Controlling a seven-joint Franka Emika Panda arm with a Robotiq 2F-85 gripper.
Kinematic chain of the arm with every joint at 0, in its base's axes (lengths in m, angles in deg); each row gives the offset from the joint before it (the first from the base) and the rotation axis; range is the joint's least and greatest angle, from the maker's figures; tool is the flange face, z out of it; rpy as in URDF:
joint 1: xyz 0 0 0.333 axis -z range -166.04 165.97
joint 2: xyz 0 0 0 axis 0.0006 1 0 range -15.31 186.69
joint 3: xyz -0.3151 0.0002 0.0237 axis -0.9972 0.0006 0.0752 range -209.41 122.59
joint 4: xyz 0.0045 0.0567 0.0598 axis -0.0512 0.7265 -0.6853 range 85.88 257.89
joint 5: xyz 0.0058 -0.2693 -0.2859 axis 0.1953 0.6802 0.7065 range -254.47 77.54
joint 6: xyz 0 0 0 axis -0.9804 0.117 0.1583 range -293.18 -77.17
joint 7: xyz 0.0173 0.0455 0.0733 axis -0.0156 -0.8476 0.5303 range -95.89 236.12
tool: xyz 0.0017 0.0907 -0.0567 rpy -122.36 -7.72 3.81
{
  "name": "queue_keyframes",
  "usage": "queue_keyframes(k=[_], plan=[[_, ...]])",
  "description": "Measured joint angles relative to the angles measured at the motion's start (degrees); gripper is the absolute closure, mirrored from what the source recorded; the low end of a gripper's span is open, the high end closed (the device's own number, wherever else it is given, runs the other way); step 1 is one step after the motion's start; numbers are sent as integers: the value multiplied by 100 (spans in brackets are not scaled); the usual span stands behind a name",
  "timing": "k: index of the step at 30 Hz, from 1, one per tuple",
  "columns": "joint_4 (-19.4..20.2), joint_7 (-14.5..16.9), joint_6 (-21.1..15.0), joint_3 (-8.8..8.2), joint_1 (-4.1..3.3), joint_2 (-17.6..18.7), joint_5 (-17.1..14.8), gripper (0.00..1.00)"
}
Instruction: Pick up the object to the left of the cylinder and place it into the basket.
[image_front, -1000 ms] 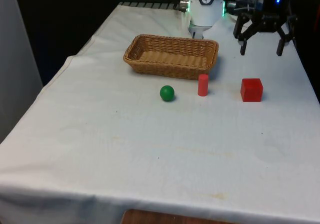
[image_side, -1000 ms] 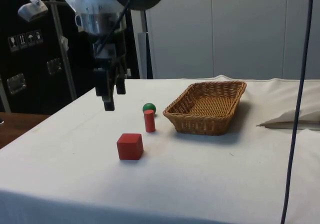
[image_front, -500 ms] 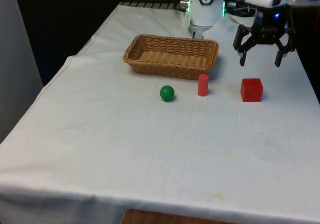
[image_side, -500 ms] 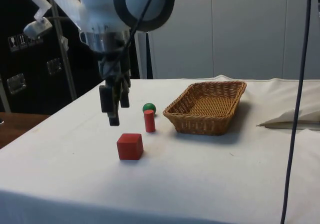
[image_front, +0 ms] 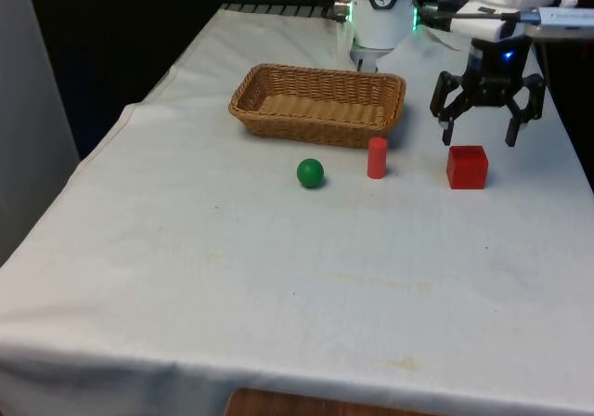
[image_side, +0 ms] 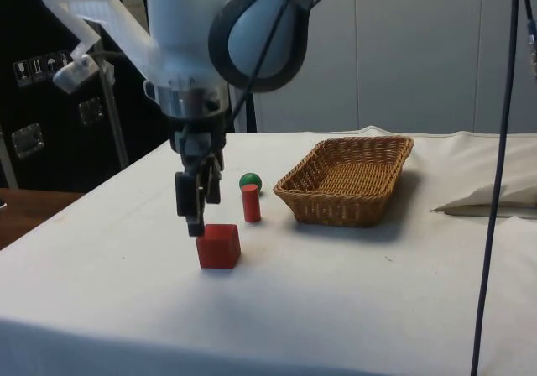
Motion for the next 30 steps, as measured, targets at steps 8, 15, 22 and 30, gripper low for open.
queue_keyframes(k=[8,15,22,30], plan=[[23,23,-281,34,6,223,-103,0],[74,34,-561,69,23,430,-166,0],[195,69,-688,57,69,481,-166,0],[258,80,-785,57,86,510,-166,2]])
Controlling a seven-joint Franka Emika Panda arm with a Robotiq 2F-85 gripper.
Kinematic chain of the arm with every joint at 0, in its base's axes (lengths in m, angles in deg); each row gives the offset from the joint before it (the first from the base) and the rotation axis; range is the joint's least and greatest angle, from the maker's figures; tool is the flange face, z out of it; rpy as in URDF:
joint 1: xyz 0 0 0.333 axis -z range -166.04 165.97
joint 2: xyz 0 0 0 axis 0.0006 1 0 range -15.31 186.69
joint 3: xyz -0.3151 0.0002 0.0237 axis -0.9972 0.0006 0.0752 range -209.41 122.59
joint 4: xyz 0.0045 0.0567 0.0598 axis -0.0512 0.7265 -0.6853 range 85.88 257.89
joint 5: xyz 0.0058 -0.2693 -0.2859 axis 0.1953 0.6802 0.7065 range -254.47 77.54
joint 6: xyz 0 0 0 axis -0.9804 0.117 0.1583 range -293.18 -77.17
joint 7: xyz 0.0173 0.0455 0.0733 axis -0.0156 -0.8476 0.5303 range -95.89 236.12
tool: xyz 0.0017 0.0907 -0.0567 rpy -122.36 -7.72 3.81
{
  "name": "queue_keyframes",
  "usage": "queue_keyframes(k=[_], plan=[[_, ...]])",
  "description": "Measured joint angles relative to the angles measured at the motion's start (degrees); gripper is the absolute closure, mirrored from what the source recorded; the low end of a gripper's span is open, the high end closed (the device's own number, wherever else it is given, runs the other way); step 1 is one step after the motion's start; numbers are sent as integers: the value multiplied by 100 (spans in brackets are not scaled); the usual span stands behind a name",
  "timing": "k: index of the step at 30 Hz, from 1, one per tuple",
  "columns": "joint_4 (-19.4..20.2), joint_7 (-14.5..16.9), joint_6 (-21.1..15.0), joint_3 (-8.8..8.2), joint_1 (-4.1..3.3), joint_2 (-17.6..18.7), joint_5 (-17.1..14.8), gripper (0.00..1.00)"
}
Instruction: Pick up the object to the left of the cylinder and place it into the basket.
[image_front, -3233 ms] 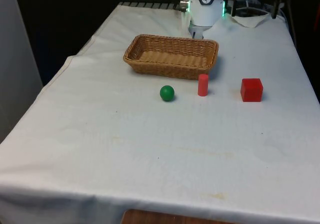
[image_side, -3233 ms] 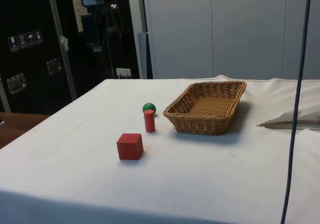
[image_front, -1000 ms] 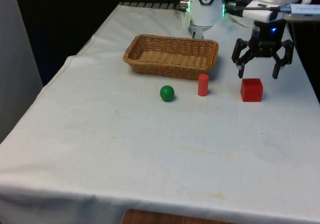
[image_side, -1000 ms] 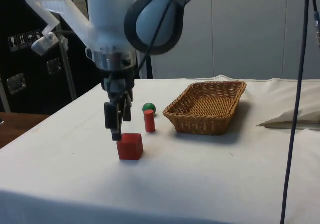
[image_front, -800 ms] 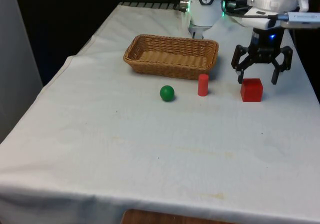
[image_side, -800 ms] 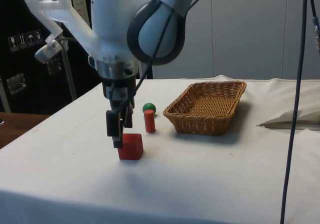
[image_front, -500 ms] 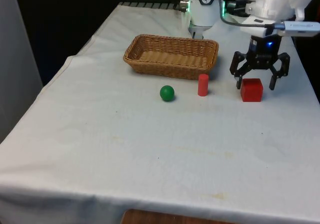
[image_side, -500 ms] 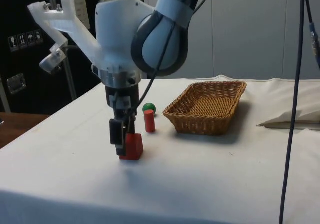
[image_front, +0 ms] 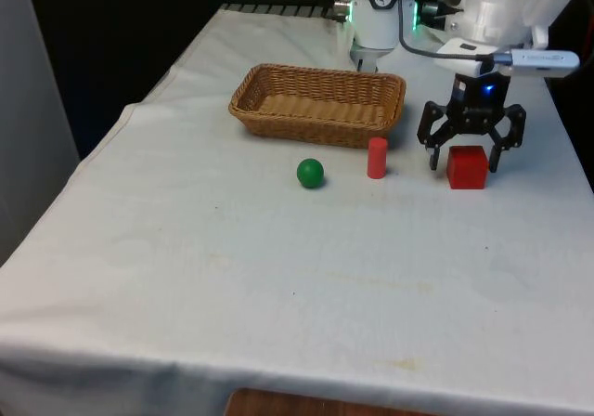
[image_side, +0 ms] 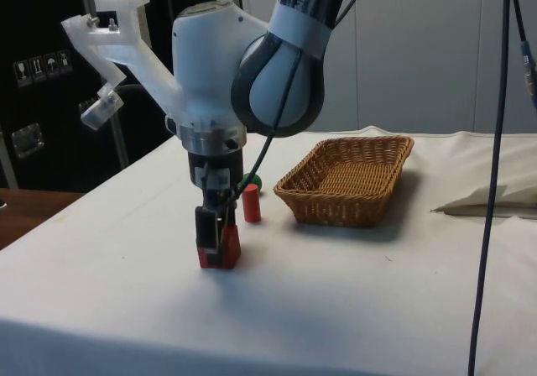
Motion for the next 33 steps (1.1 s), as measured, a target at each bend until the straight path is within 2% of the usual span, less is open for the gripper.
queue_keyframes(k=[1,4,5,6,7,9,21,27,33], plan=[[-6,0,-6,0,0,6,0,19],[-6,0,-11,0,0,11,0,54],[-6,0,-11,0,0,11,0,54],[-6,0,-11,0,0,11,0,66],[-11,-6,-11,0,0,17,0,82],[-11,-6,-17,0,0,17,0,100],[-17,-6,-17,-11,0,-6,0,100],[166,40,63,-52,0,-338,11,100],[252,40,109,-74,0,-498,17,100]])
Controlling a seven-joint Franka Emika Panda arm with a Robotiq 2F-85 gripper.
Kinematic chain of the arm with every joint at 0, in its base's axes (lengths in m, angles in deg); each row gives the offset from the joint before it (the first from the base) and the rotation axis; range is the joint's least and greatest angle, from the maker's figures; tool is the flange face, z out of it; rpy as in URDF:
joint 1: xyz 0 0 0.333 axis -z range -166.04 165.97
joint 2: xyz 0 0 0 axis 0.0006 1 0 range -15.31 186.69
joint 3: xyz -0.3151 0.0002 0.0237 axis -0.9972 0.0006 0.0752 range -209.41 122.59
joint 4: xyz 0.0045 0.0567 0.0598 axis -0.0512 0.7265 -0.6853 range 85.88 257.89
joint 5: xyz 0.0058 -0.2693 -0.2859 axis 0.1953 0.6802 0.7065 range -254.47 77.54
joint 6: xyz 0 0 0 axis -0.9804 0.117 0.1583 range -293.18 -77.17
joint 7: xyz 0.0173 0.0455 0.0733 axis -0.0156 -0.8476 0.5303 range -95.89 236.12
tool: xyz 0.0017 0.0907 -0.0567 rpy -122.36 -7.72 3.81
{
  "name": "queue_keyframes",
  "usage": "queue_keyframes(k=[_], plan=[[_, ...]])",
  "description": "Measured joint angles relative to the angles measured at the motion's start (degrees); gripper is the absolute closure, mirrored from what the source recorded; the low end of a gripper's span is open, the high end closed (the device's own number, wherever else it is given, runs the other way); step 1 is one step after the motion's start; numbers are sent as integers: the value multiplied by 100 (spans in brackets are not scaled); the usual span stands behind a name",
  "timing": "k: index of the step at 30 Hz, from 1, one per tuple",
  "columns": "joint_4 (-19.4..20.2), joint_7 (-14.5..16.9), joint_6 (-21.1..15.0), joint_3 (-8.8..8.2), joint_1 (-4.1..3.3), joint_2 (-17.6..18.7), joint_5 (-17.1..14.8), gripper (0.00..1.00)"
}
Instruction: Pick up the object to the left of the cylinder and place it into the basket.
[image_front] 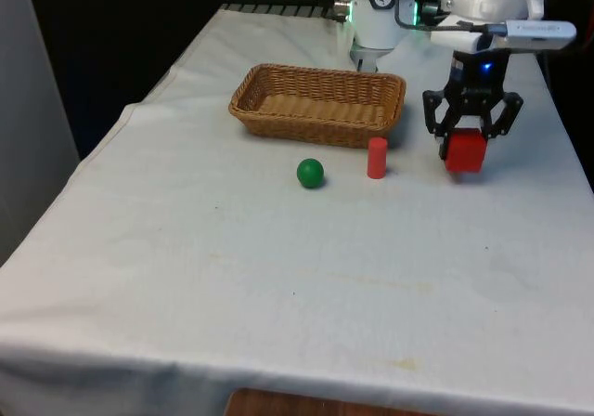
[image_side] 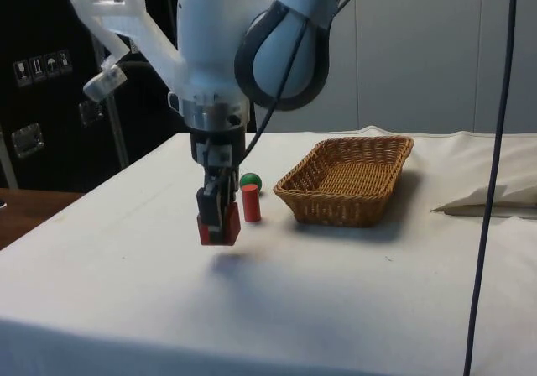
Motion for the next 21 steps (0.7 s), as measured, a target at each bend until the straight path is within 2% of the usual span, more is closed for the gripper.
queue_keyframes(k=[21], plan=[[476,218,252,-246,11,-785,11,100]])
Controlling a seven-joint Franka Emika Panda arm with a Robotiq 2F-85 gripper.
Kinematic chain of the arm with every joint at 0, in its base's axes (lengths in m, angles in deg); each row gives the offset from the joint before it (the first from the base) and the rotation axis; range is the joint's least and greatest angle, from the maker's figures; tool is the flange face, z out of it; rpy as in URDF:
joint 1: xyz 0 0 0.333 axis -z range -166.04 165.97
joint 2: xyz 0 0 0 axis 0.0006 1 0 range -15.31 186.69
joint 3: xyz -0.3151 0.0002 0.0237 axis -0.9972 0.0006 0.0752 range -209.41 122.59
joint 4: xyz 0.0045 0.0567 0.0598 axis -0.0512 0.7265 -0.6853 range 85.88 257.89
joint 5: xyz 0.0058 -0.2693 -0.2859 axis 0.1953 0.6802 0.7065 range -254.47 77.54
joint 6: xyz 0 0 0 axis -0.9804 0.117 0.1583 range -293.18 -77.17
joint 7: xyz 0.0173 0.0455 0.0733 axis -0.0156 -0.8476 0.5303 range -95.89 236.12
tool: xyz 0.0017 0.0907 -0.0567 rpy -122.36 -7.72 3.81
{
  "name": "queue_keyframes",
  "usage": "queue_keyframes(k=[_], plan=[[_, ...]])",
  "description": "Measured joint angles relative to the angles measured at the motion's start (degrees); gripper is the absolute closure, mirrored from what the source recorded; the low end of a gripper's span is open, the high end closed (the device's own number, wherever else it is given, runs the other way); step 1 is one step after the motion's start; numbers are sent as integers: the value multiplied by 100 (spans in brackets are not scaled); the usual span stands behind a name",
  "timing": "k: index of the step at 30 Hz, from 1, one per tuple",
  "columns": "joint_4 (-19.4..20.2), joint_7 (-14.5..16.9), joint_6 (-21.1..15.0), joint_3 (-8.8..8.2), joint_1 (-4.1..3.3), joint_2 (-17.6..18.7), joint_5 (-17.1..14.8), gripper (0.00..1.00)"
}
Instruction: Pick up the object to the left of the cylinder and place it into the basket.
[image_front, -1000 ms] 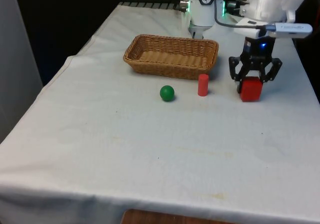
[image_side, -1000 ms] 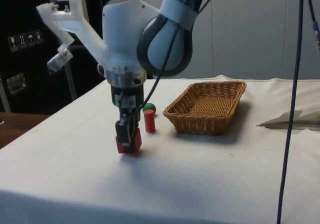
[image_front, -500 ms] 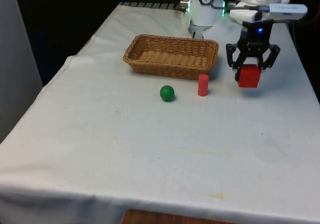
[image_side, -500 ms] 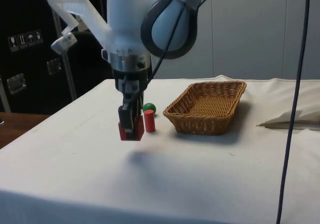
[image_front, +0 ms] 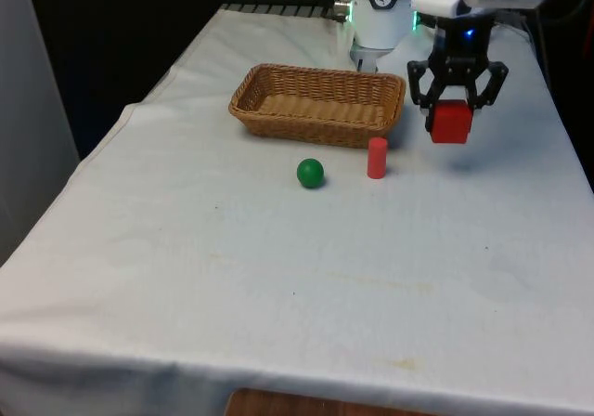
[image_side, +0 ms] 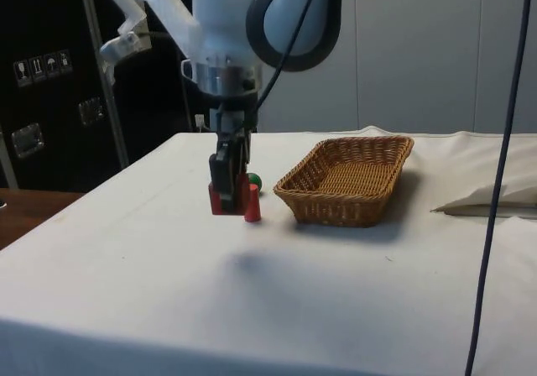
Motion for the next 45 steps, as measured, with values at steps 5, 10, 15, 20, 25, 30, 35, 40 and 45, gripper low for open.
queue_keyframes(k=[5,10,15,20,25,30,35,40,45], plan=[[178,86,11,-69,11,-229,0,100],[235,160,34,-138,17,-338,0,100],[264,252,126,-206,34,-481,0,100],[264,315,258,-264,46,-647,0,100],[298,350,344,-292,57,-802,0,100],[447,407,350,-338,69,-1026,0,100],[613,481,350,-390,86,-1255,0,100],[785,607,350,-498,103,-1450,0,100],[848,676,350,-550,109,-1518,0,100]])
